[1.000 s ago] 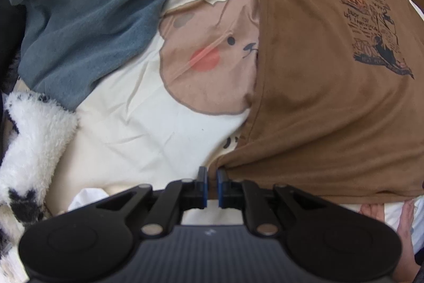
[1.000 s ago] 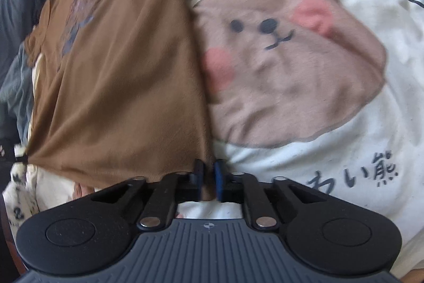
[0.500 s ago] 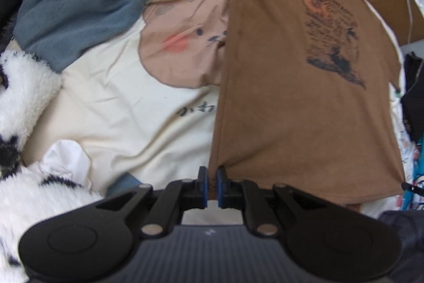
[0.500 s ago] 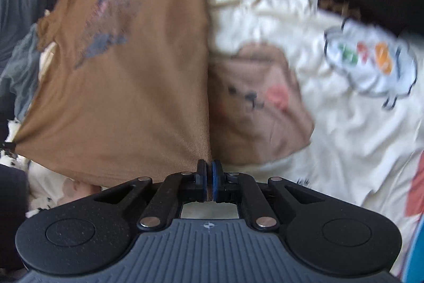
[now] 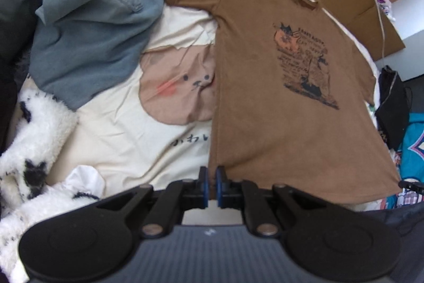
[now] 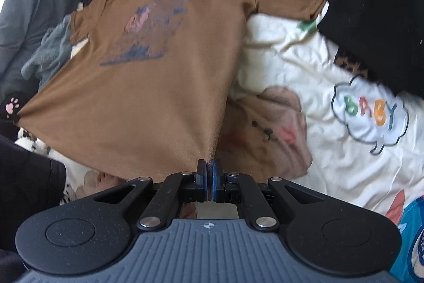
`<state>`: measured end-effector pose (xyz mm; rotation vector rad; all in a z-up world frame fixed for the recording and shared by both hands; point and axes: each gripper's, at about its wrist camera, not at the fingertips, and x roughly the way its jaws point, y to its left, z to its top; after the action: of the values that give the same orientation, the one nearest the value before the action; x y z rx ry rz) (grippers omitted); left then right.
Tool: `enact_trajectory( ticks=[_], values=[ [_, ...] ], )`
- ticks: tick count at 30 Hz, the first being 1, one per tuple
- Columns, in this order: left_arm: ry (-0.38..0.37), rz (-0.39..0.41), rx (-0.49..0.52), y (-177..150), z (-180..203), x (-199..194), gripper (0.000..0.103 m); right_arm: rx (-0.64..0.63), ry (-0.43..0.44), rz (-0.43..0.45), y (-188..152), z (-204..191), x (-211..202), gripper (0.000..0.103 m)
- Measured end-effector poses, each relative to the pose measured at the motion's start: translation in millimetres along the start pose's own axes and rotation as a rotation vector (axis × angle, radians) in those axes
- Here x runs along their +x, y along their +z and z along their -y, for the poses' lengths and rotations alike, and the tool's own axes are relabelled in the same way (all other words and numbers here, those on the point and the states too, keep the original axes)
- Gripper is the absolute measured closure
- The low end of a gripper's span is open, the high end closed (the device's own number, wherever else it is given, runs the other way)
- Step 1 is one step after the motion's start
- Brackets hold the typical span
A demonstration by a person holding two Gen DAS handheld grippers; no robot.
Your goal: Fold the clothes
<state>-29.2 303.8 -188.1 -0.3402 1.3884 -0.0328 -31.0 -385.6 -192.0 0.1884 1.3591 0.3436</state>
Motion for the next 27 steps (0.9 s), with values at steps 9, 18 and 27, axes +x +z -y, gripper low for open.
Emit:
enact_trajectory(
  ticks=[9,18,27],
  values=[
    [0.063,-0.091,0.009,-13.2,-18.0,56.3,0.097,0.049,-0.021,-0.127,-27.0,14.0,66.8,0.101],
    [0.095,-0.197,-0.038,-28.5,-45.0,124.8,0.097,0.129,-0.058,-0.185,-48.2,27.1,122.1,0.102],
    [0.13,-0.239,-0.039,-32.0,-56.7,162.3,0.097,0.14,-0.111,-0.21,-52.8,31.7,152.9,0.101]
  ],
)
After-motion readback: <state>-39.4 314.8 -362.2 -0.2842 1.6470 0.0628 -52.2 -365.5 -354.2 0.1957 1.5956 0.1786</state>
